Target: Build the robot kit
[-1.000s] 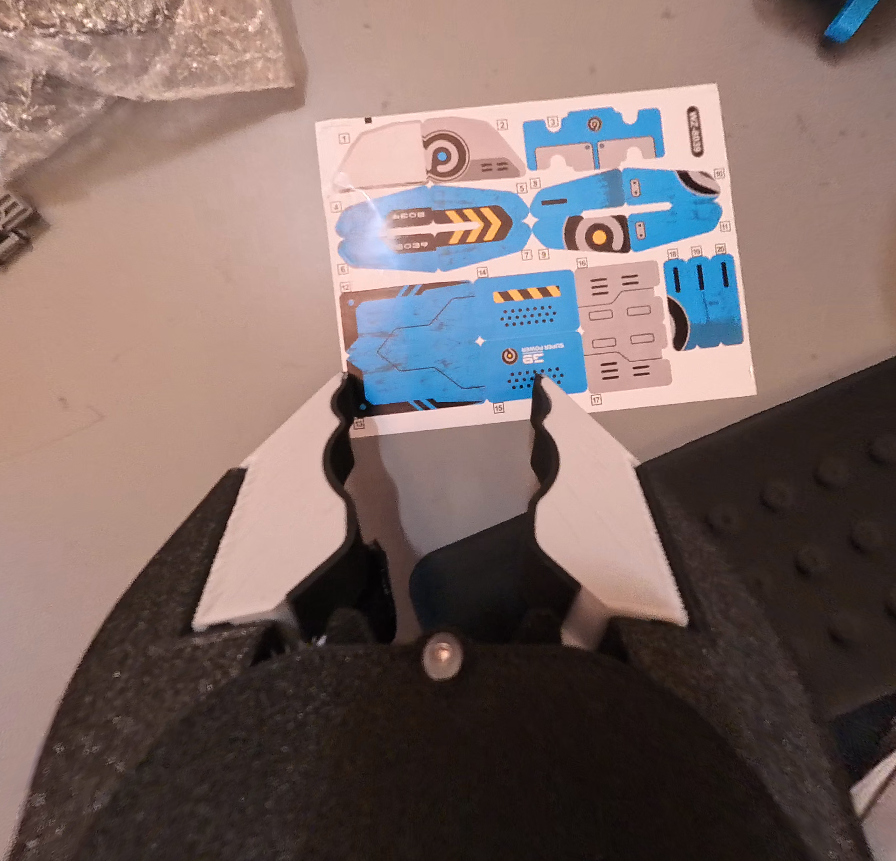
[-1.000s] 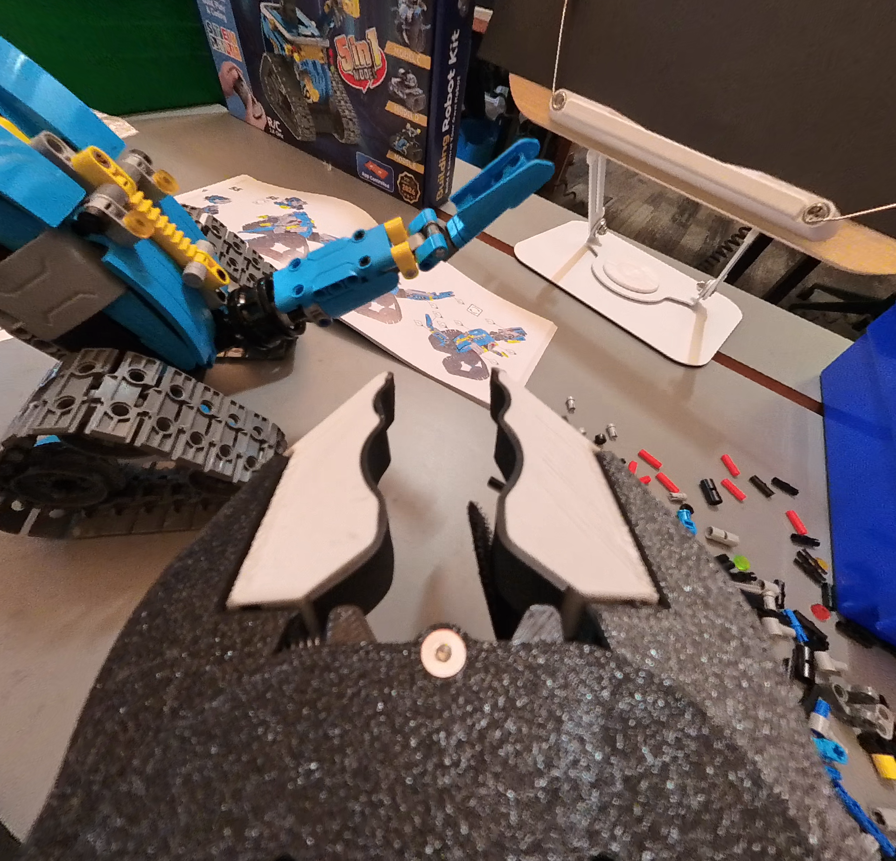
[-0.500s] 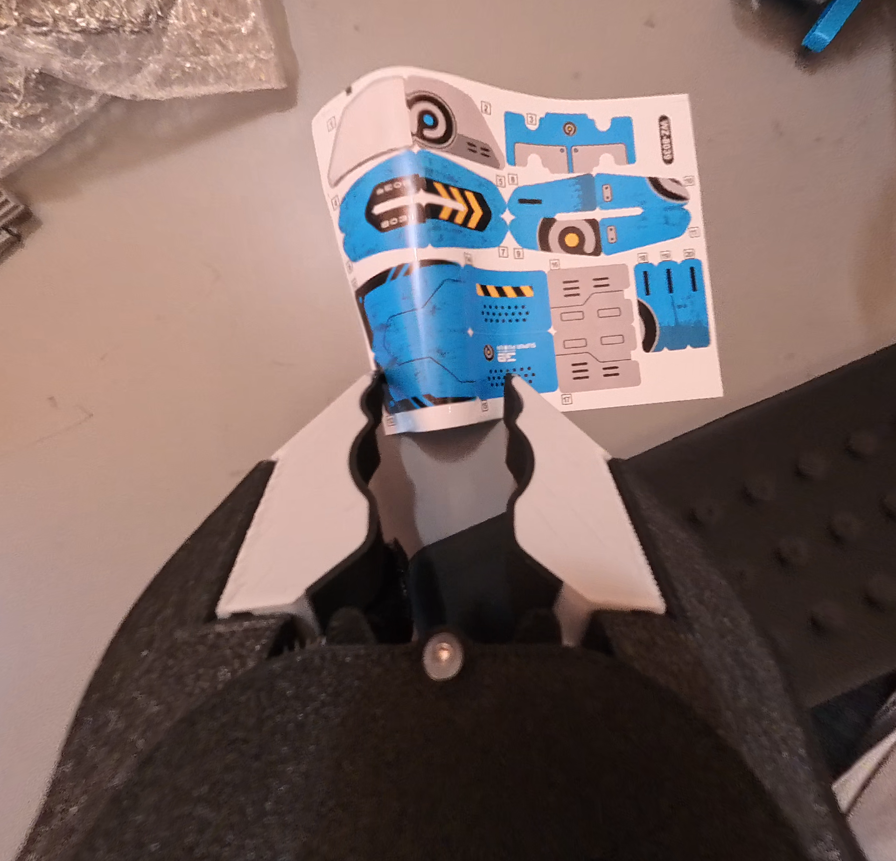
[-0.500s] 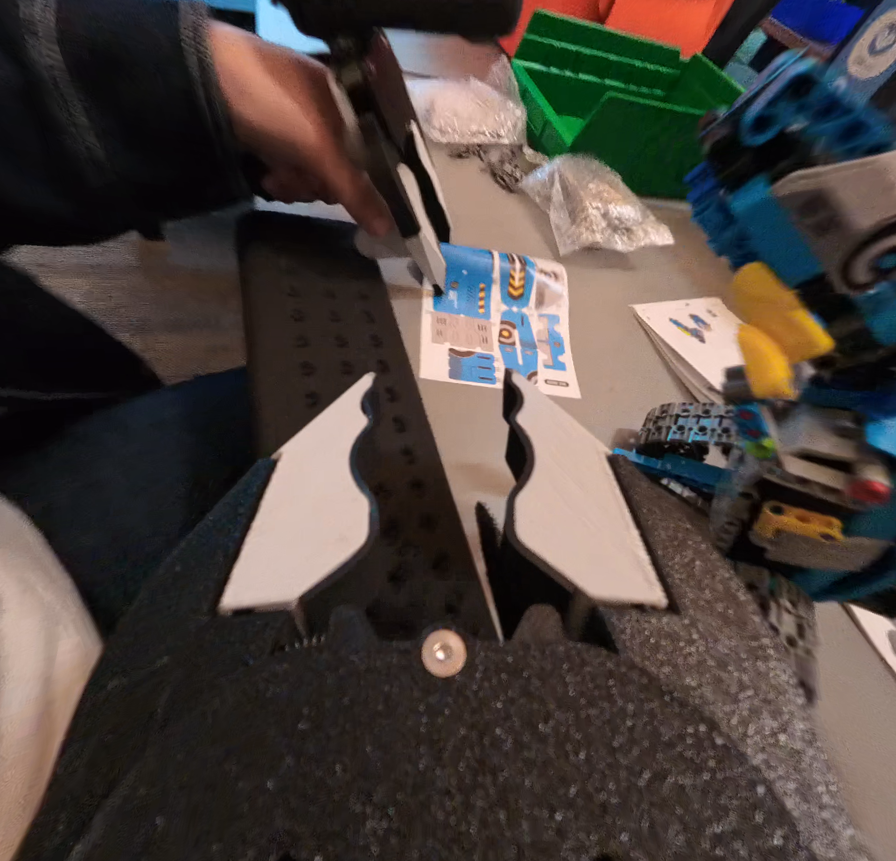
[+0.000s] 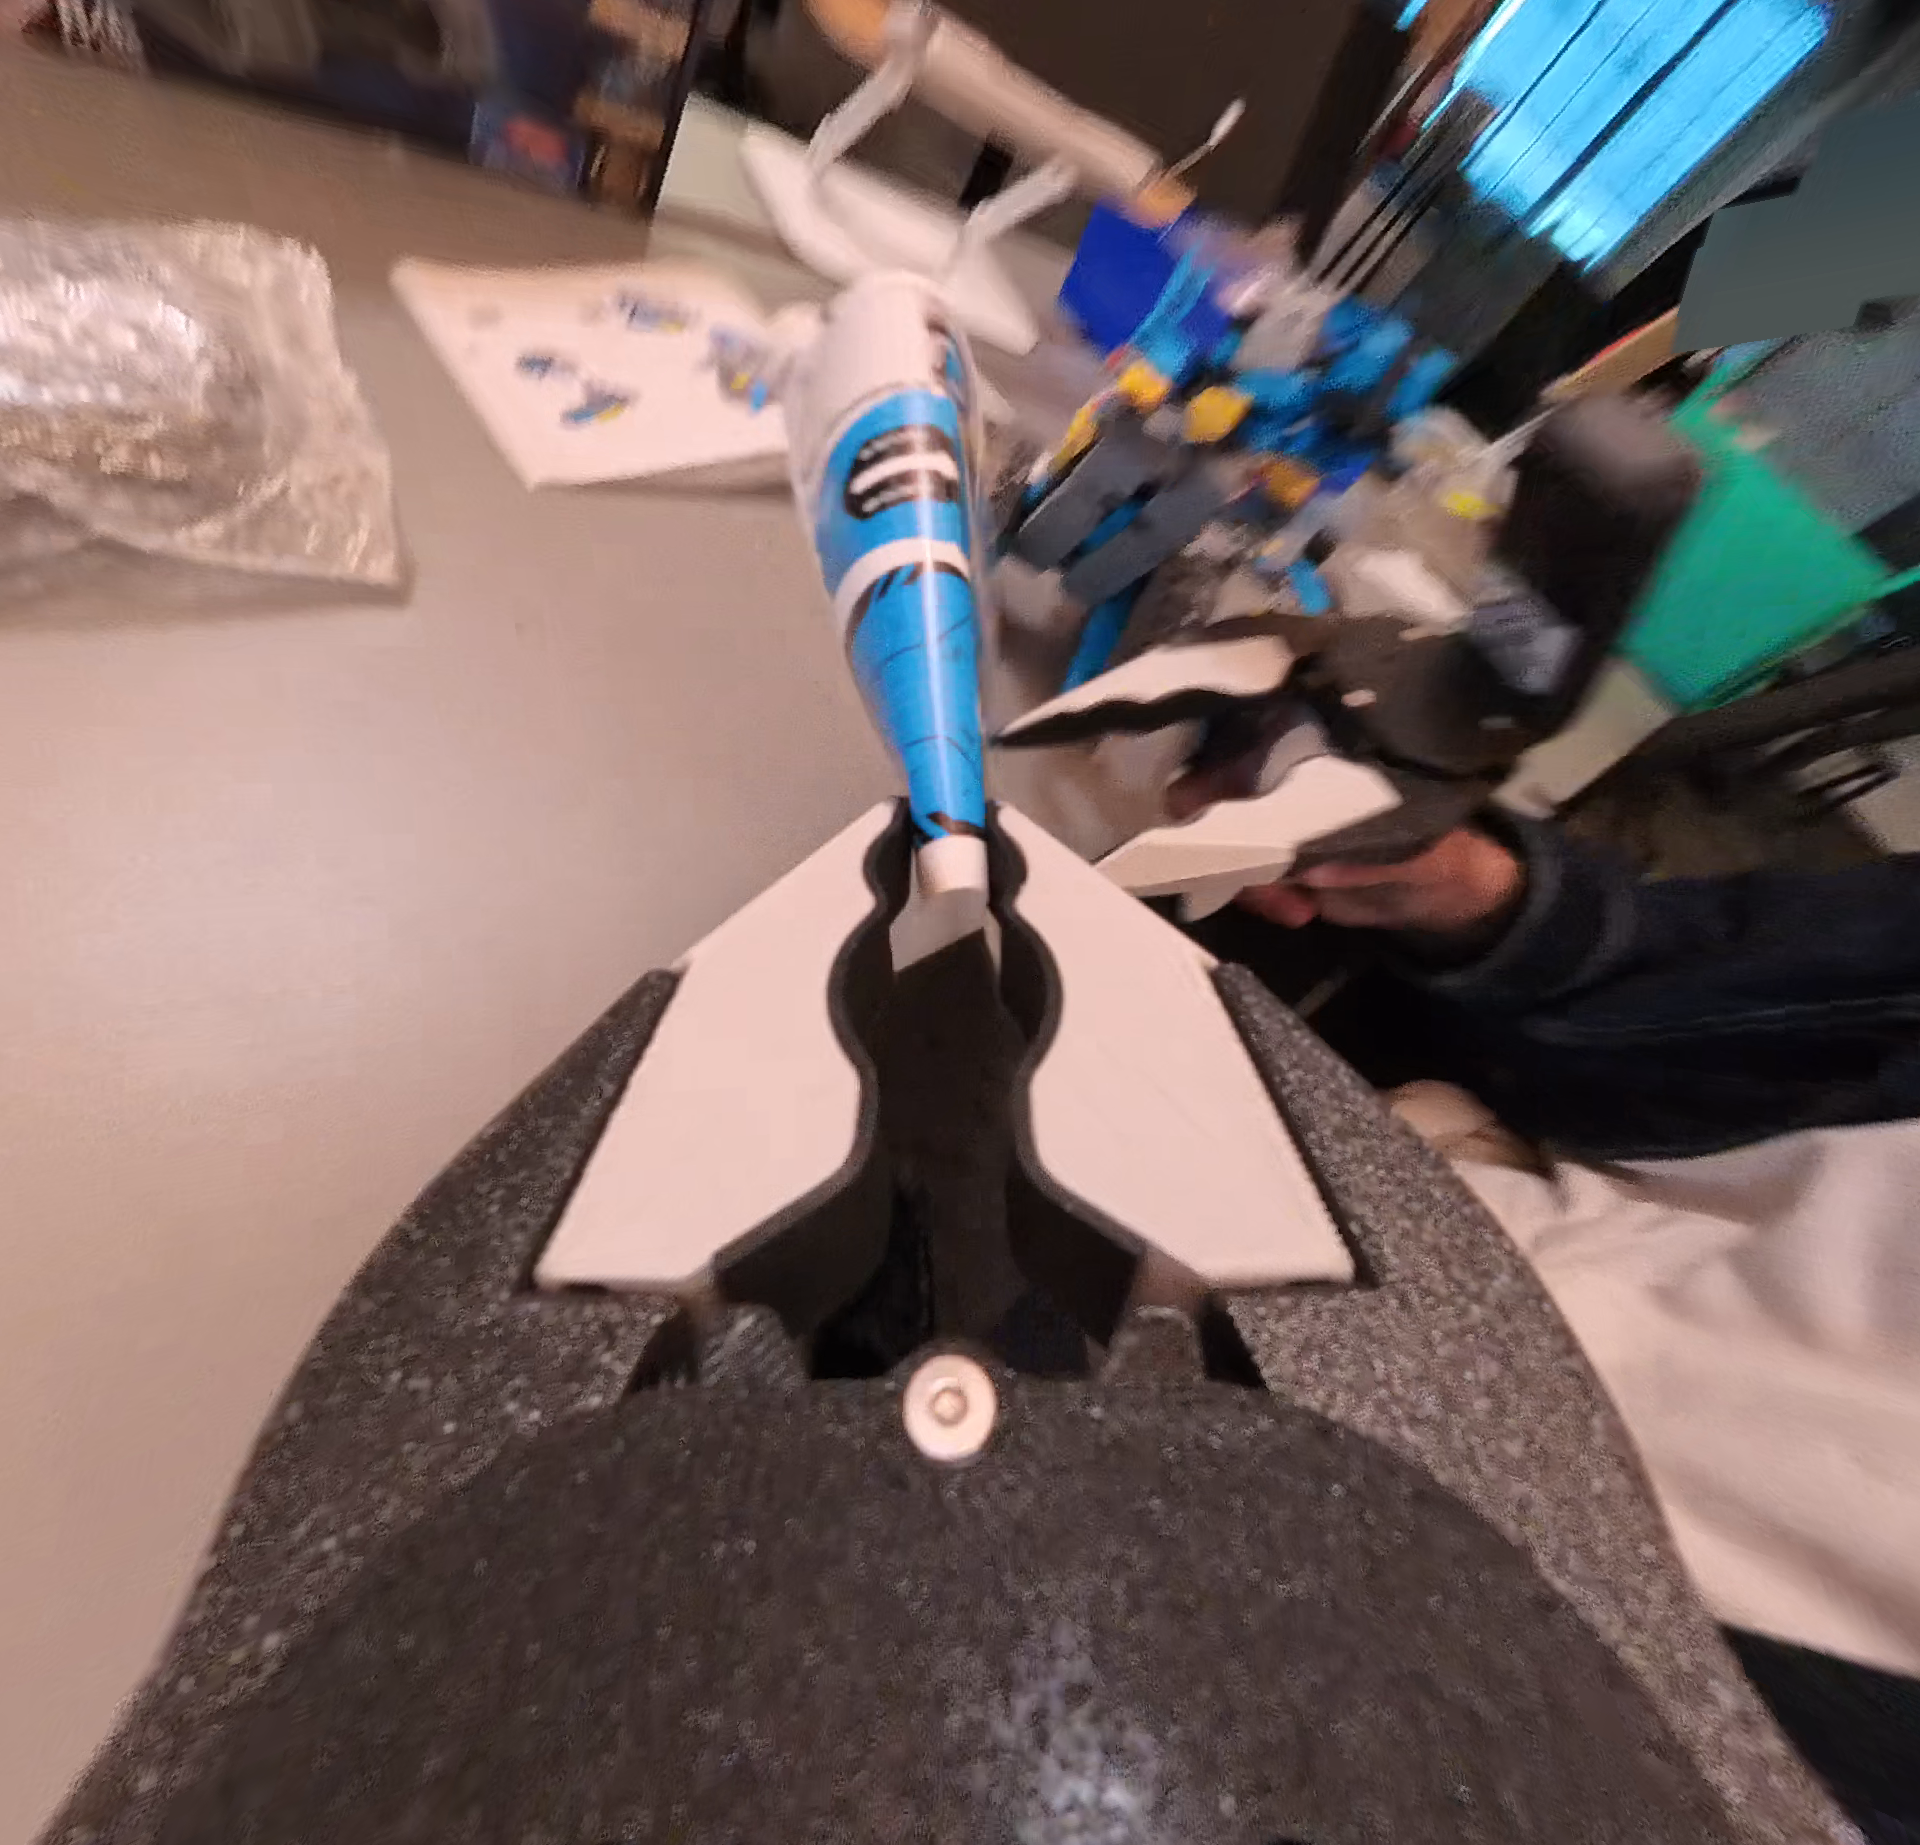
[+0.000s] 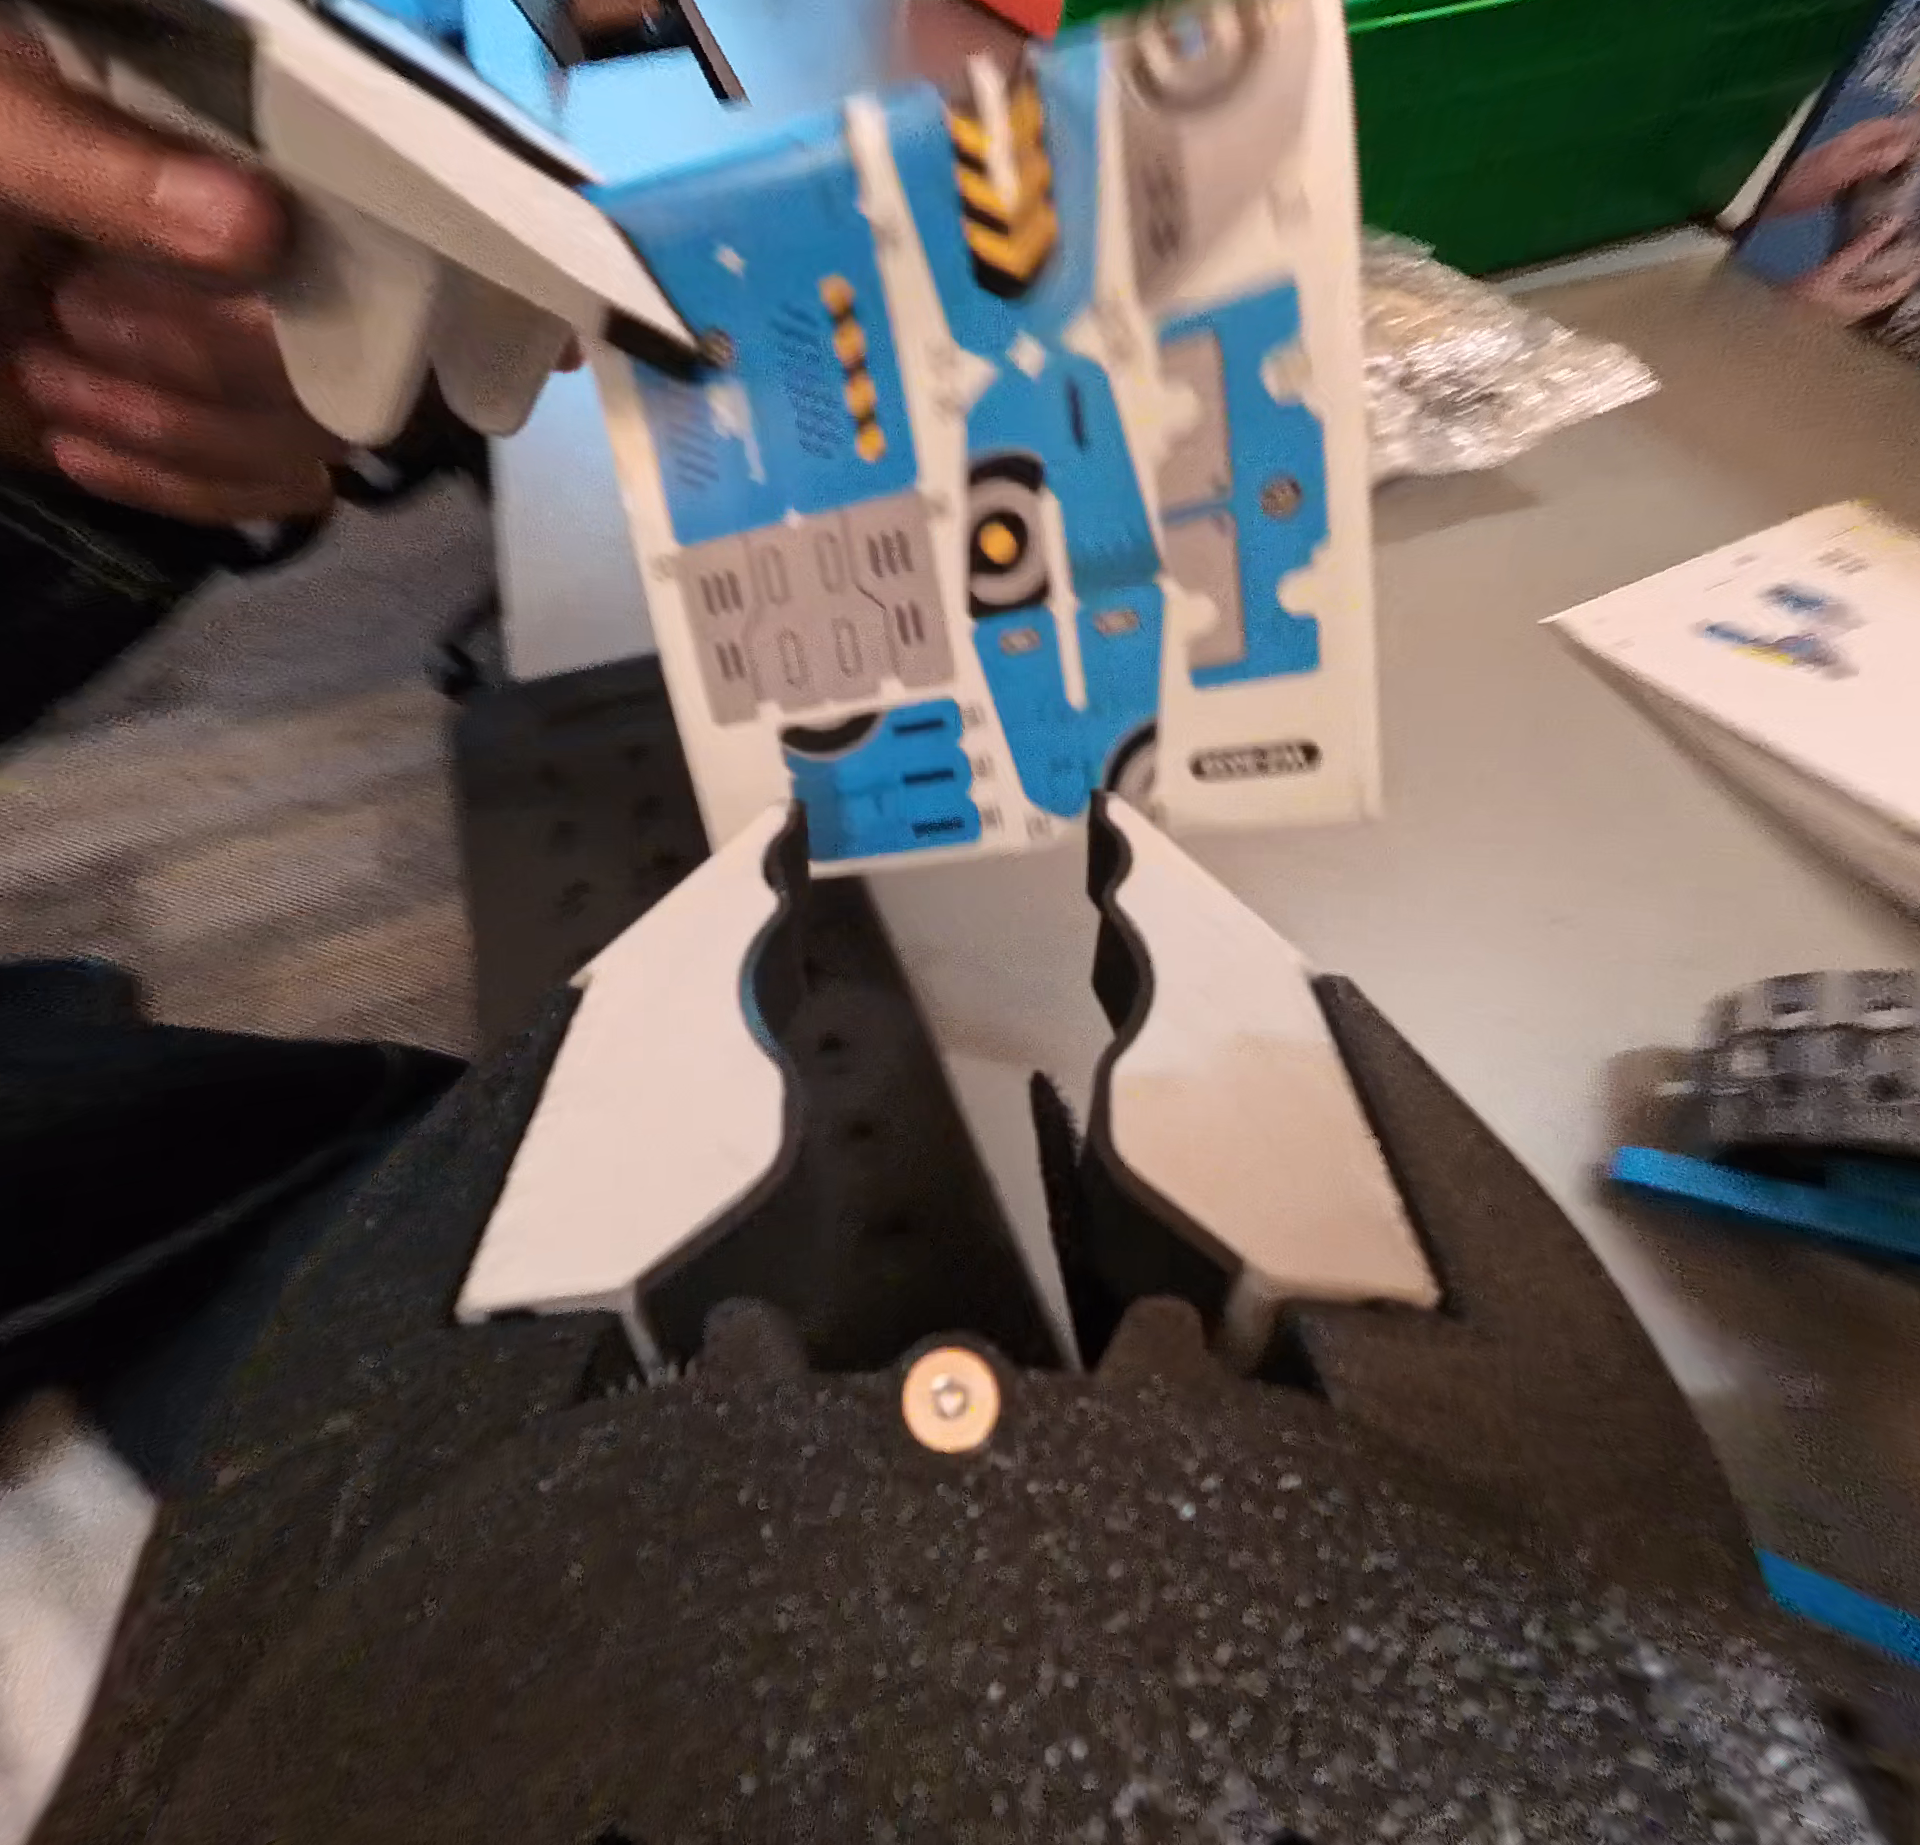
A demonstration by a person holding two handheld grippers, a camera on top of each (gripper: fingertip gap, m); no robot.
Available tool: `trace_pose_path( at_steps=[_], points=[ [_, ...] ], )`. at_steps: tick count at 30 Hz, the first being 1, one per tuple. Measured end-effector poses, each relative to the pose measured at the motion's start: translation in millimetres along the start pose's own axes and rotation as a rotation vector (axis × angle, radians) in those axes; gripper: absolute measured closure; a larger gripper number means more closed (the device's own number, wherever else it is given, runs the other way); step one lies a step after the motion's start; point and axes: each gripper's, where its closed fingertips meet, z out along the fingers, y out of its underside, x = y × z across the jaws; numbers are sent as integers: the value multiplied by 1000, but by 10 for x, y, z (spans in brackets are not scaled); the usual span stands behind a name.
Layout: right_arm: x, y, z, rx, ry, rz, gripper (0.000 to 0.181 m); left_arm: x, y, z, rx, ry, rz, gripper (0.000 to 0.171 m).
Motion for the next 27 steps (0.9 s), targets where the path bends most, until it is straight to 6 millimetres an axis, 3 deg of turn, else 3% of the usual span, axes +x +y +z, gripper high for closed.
trace_pose_path(
  at_steps=[2, 5, 8, 10, 12, 13, 14, 16, 17, 19, 21, 22, 24, 27],
  points=[
    [-194, -69, -33, 55, -123, 187, 124, 174, -98, -268, 96, 75, -21, 158],
    [-505, -357, -169, 245, -355, 454, 127, 379, -207, -552, 221, 183, -81, 159],
    [-555, -325, -75, 250, -338, 504, 120, 482, -237, -666, 281, 250, -137, 159],
    [-567, -499, -197, 366, -361, 473, 121, 559, -249, -695, 306, 313, -164, 159],
    [-444, -487, -193, 335, -281, 445, 114, 586, -300, -733, 344, 371, -222, 159],
    [-435, -486, -227, 335, -287, 438, 126, 550, -326, -739, 364, 362, -239, 159],
    [-543, -534, -324, 363, -382, 440, 153, 522, -336, -731, 377, 349, -242, 159],
    [-703, -634, -511, 414, -531, 465, 151, 557, -309, -676, 363, 370, -248, 158],
    [-683, -609, -511, 391, -515, 465, 176, 595, -287, -638, 347, 392, -251, 155],
    [-628, -592, -552, 373, -502, 477, 181, 541, -252, -547, 342, 353, -255, 124],
    [-565, -630, -681, 405, -531, 569, 181, 331, -112, -419, 313, 224, -262, 92],
    [-511, -643, -755, 436, -525, 610, 181, 273, -17, -359, 294, 187, -274, 84],
    [-418, -611, -875, 472, -481, 657, 181, 356, 162, -251, 269, 231, -319, 79],
    [-494, -598, -1085, 509, -540, 658, 181, 656, 324, -80, 266, 402, -361, 96]
  ],
)
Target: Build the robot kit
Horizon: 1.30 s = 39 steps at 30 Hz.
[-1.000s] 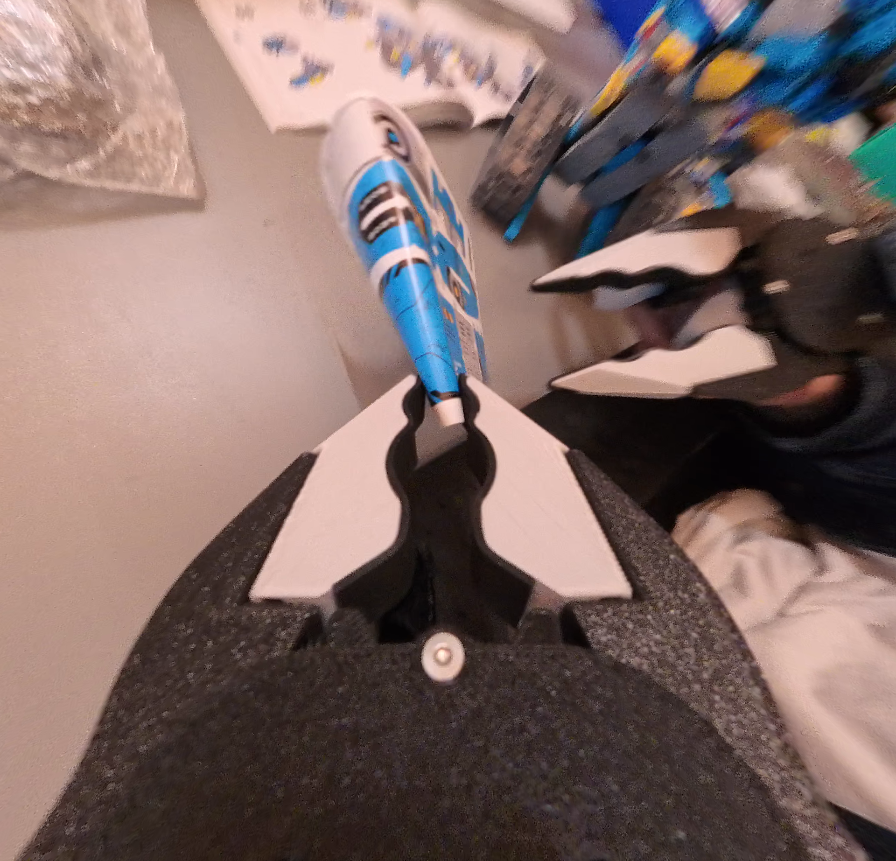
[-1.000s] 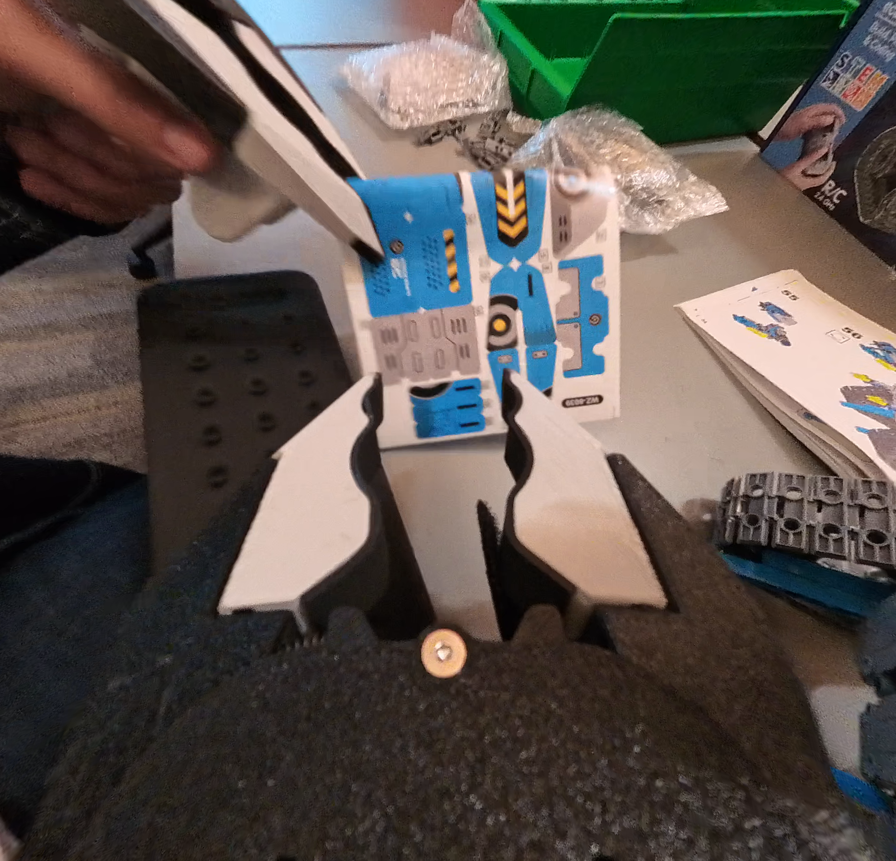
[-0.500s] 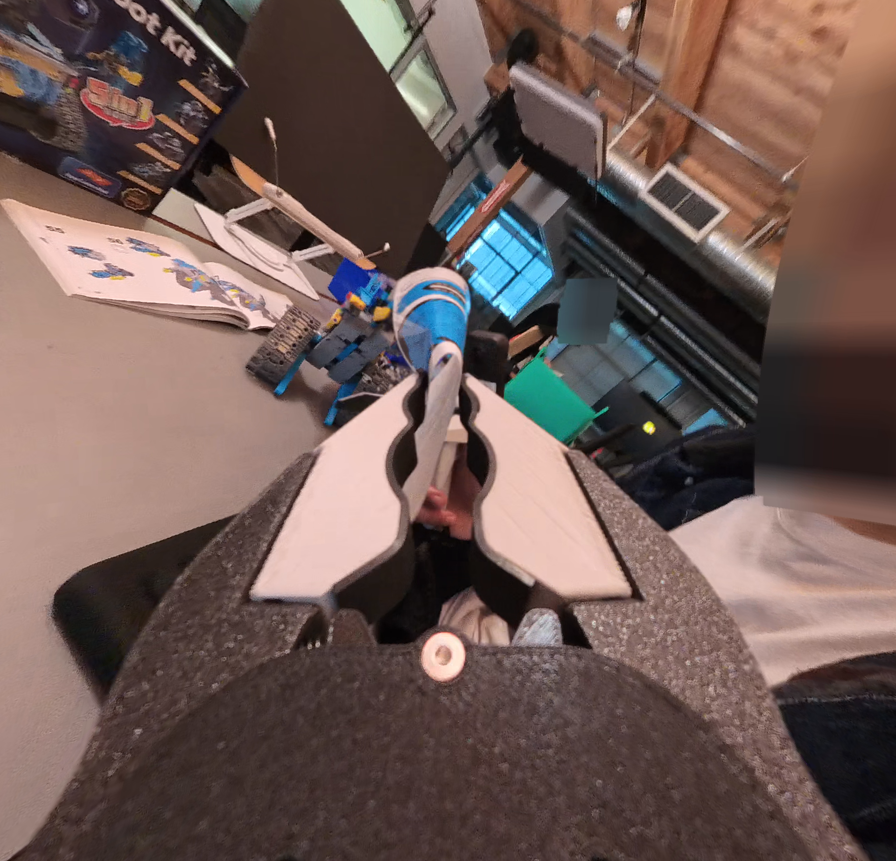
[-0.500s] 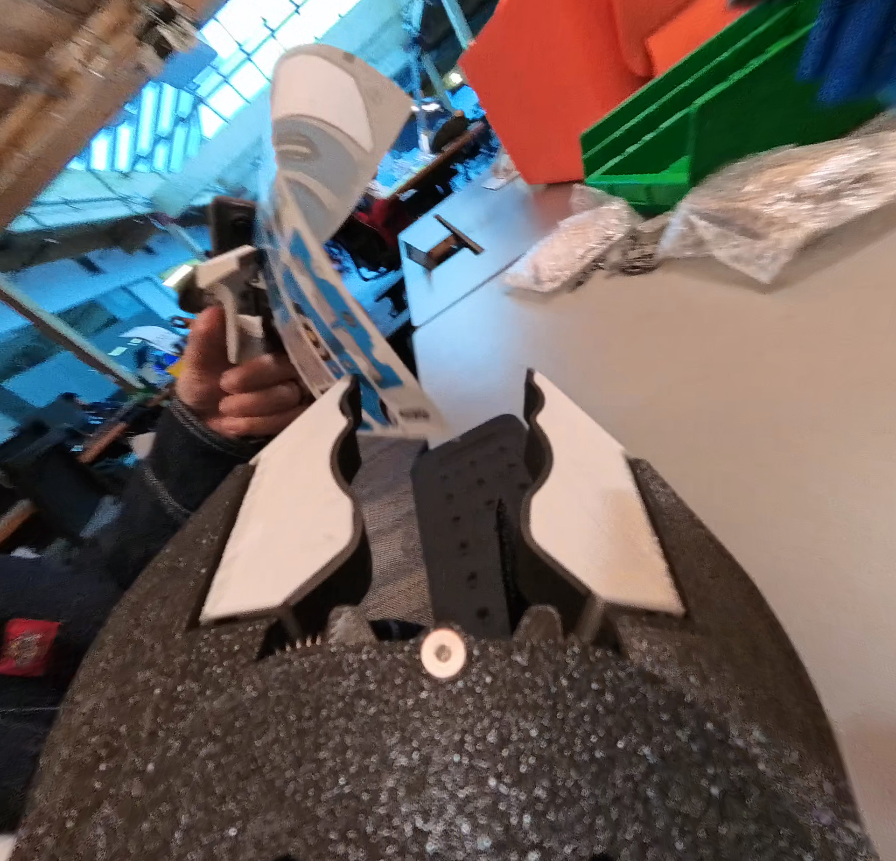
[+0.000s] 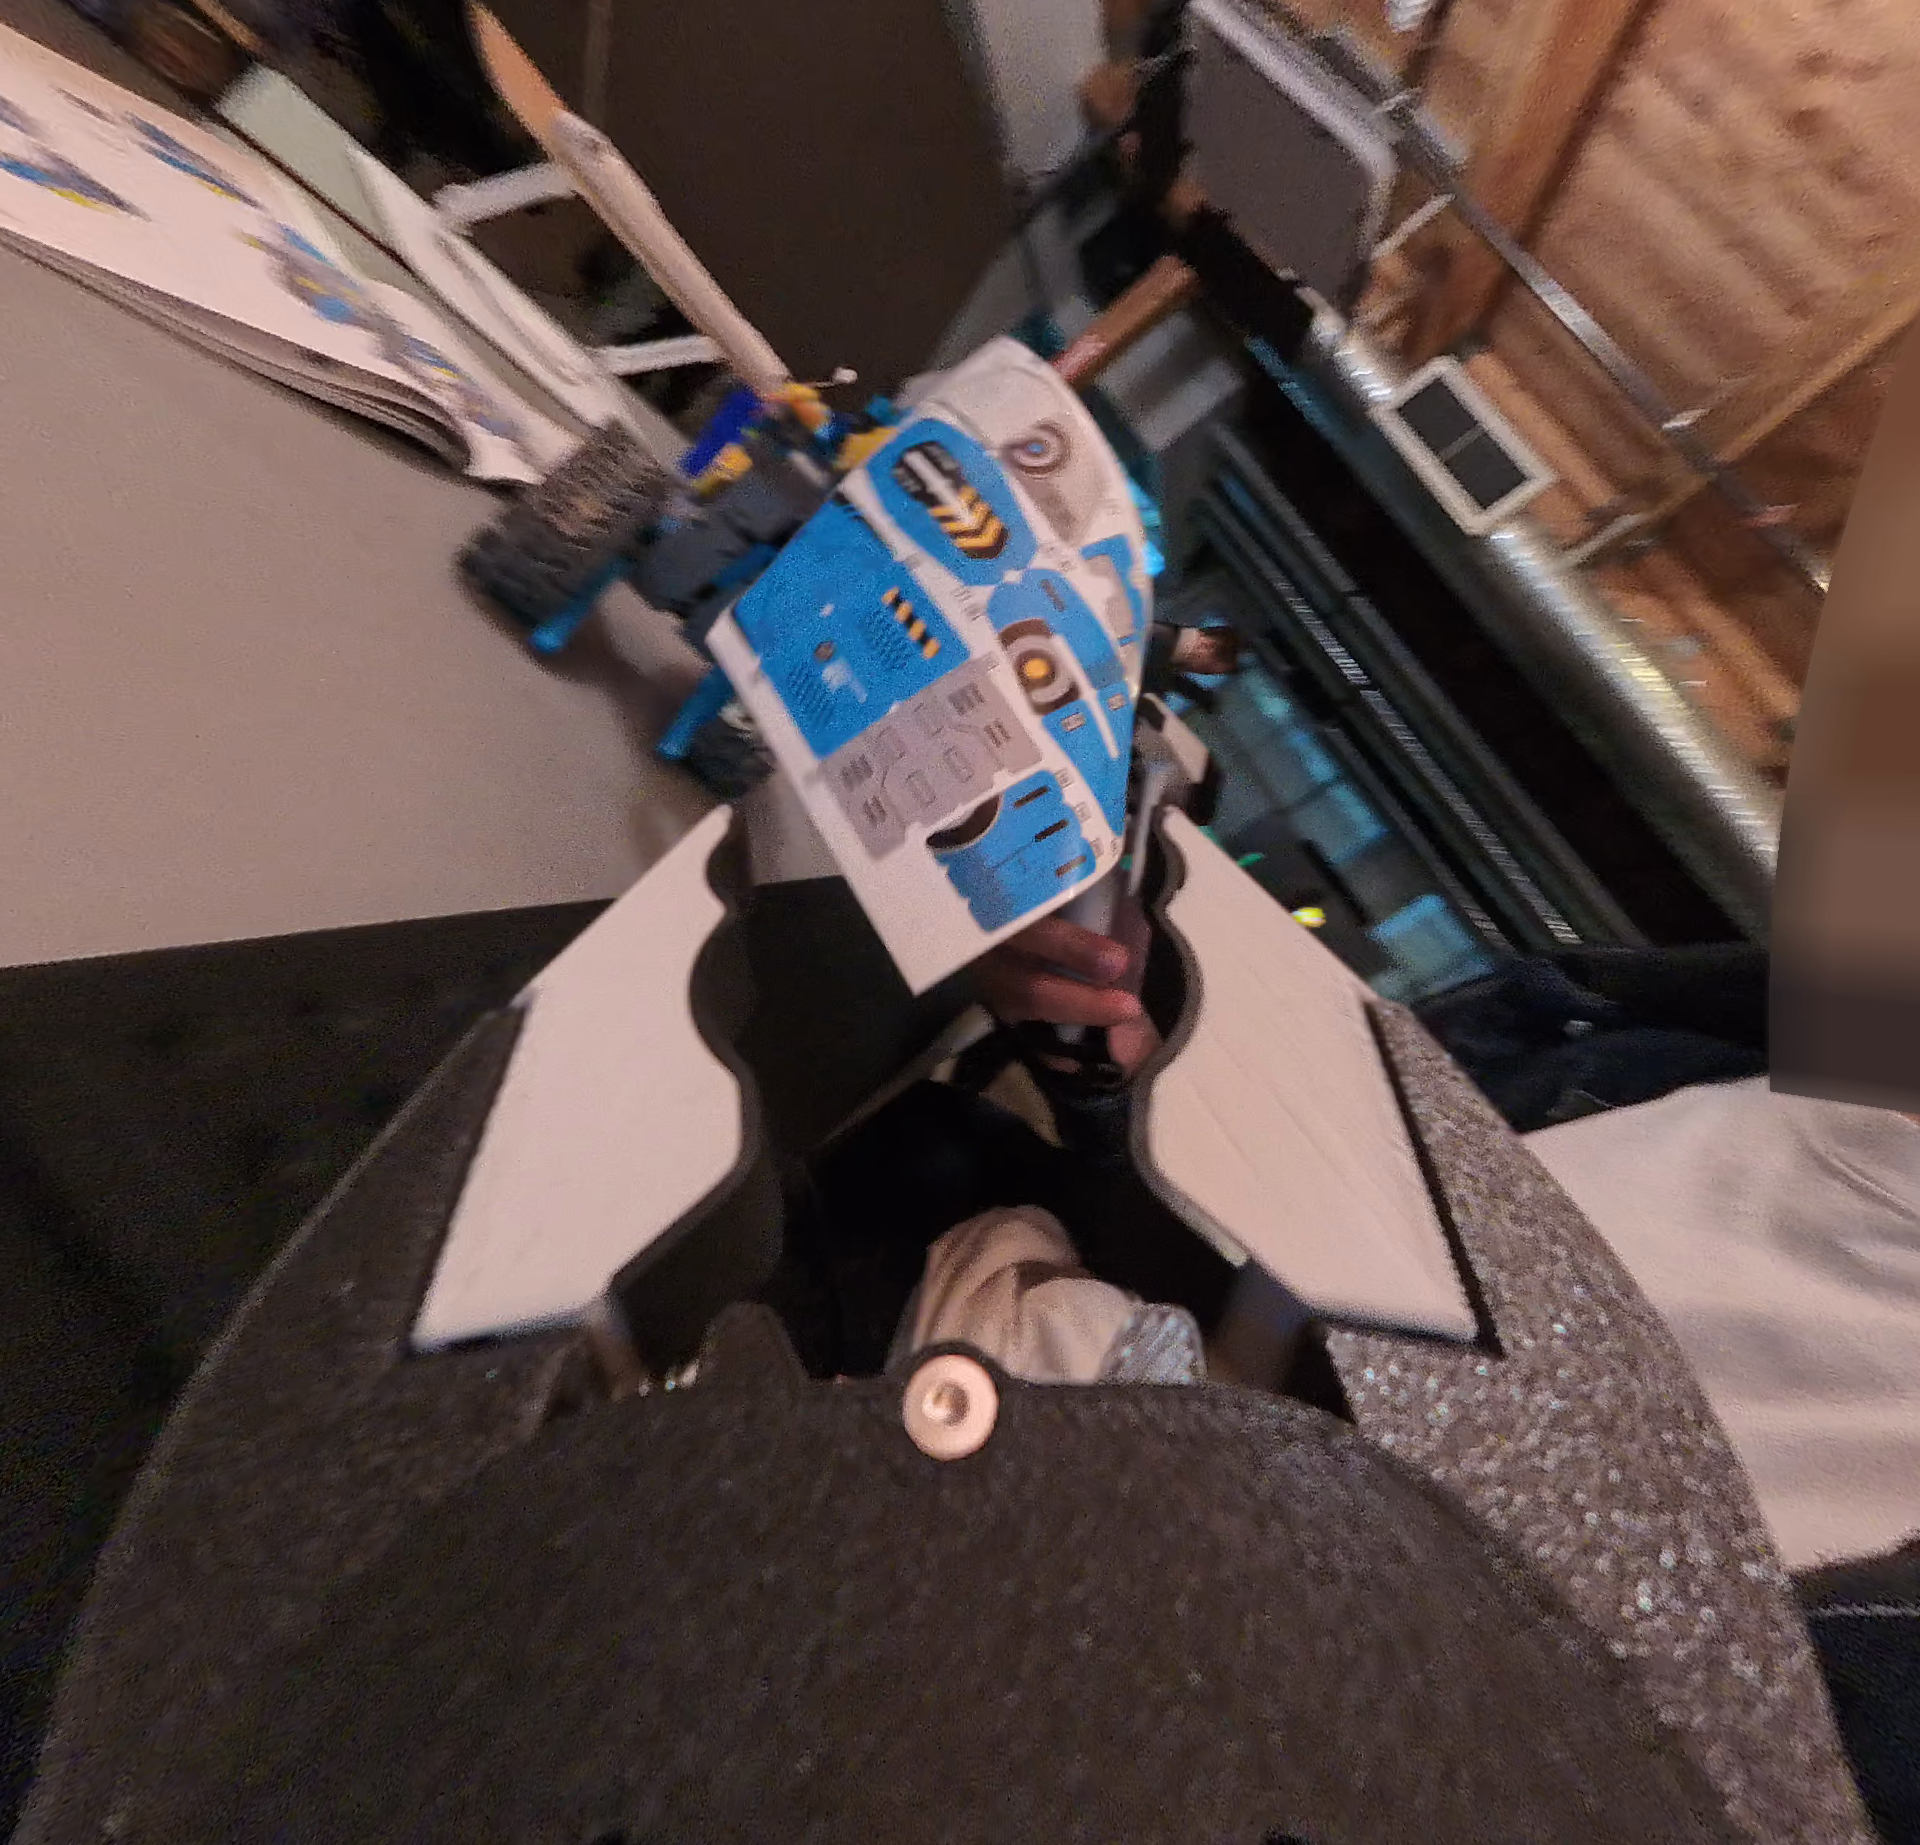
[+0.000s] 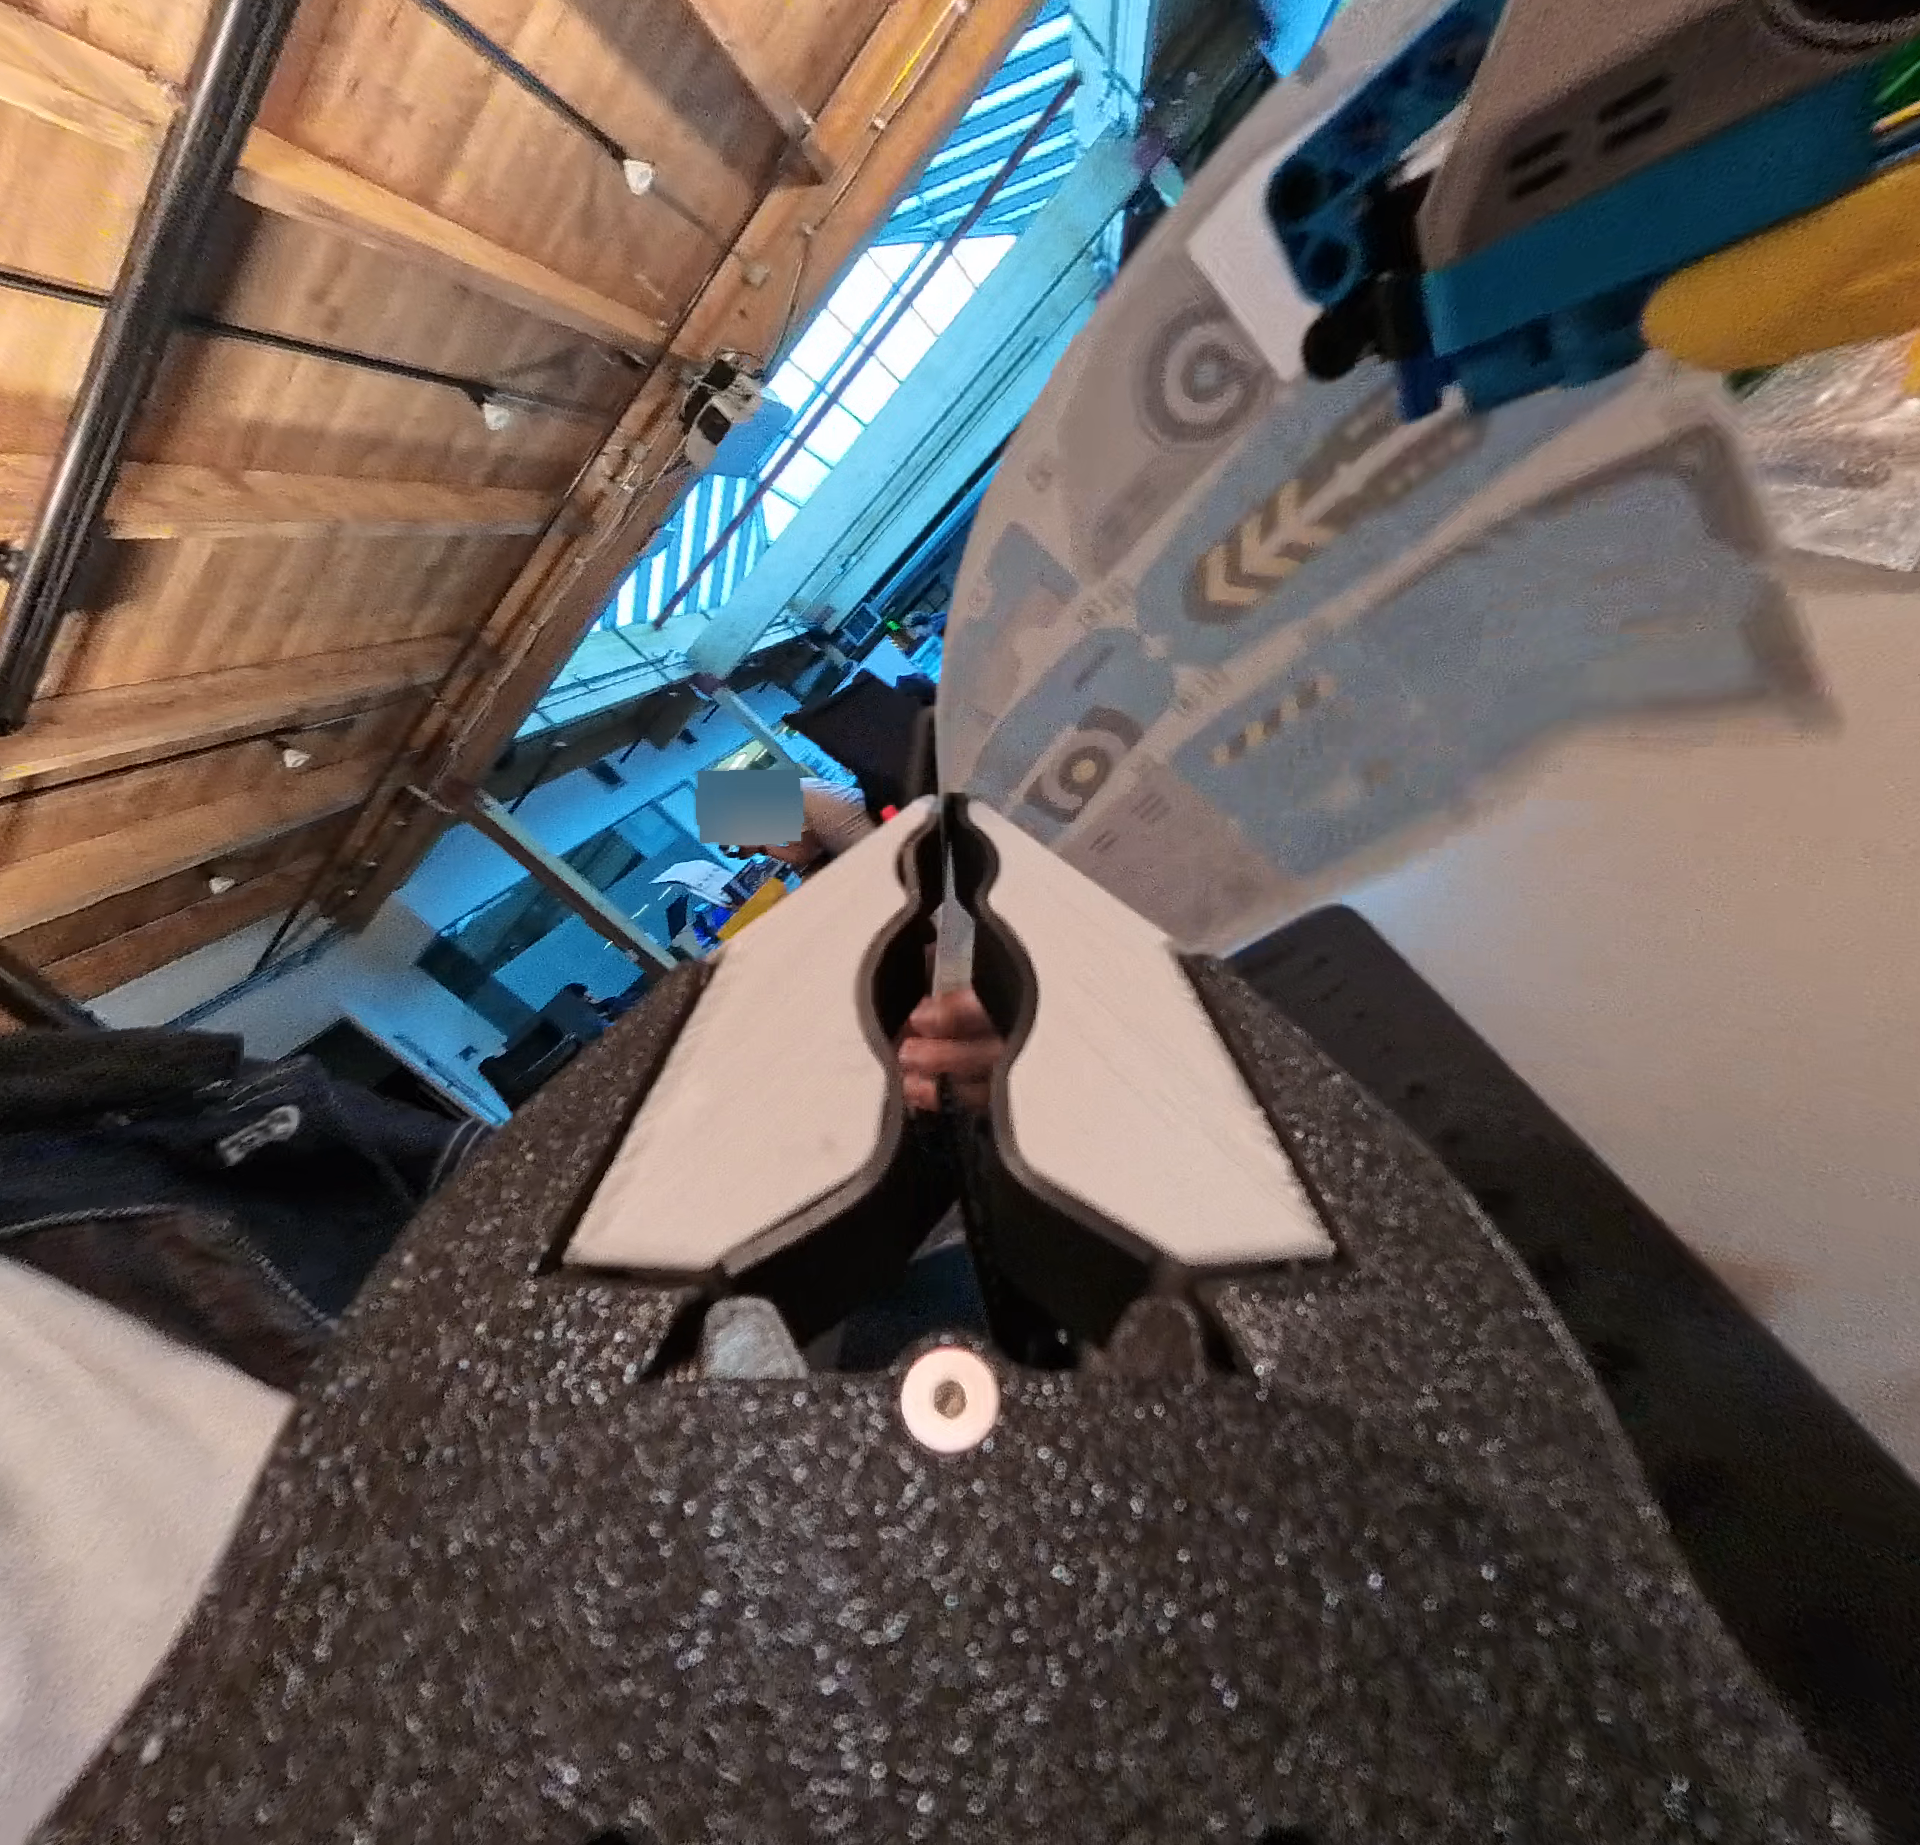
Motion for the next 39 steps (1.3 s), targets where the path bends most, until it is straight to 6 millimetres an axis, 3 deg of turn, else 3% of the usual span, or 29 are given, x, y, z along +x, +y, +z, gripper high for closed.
trace_pose_path(
  at_steps=[2, 7, 9, 11, 13, 15, 17, 20, 22, 26, 28, 30, 32, 34, 36, 39],
  points=[
    [-99, -9, -86, 17, -49, 0, 181, 104, 99, 131, -8, 107, -62, 106],
    [-426, -67, -253, 58, -286, 54, 181, 252, 363, 266, -85, 257, -165, 98],
    [-560, -25, -294, 24, -389, 80, 181, 402, 351, 272, -52, 365, -203, 98],
    [-563, 120, -271, -69, -414, 97, 181, 585, 312, 242, -31, 492, -229, 97],
    [-411, 238, -242, -129, -321, 22, 181, 659, 279, 194, -20, 524, -197, 104],
    [-260, 386, -244, -239, -236, -31, 181, 585, 290, 200, -33, 451, -144, 110],
    [-107, 529, -269, -353, -140, -131, 181, 532, 324, 201, -56, 416, -116, 135],
    [40, 621, -328, -473, -37, -274, 181, 379, 440, 272, -115, 319, -92, 153],
    [92, 549, -348, -471, 5, -294, 181, 305, 525, 305, -155, 280, -92, 170],
    [204, 428, -384, -447, 105, -362, 179, 177, 603, 367, -190, 187, -67, 171],
    [313, 303, -415, -425, 244, -542, 163, 126, 581, 375, -177, 151, -65, 171],
    [368, 54, -469, -369, 432, -794, 149, 97, 558, 373, -161, 131, -68, 171],
    [141, -46, -428, -328, 480, -1025, 148, 58, 544, 381, -149, 106, -62, 171],
    [-126, 261, -257, -423, 348, -1051, 151, 88, 575, 399, -167, 123, -54, 171],
    [-75, 605, -161, -590, 292, -970, 134, 163, 613, 415, -186, 160, -35, 171],
    [94, 745, -158, -666, 304, -982, 139, 261, 645, 429, -198, 191, -4, 171]
  ],
)
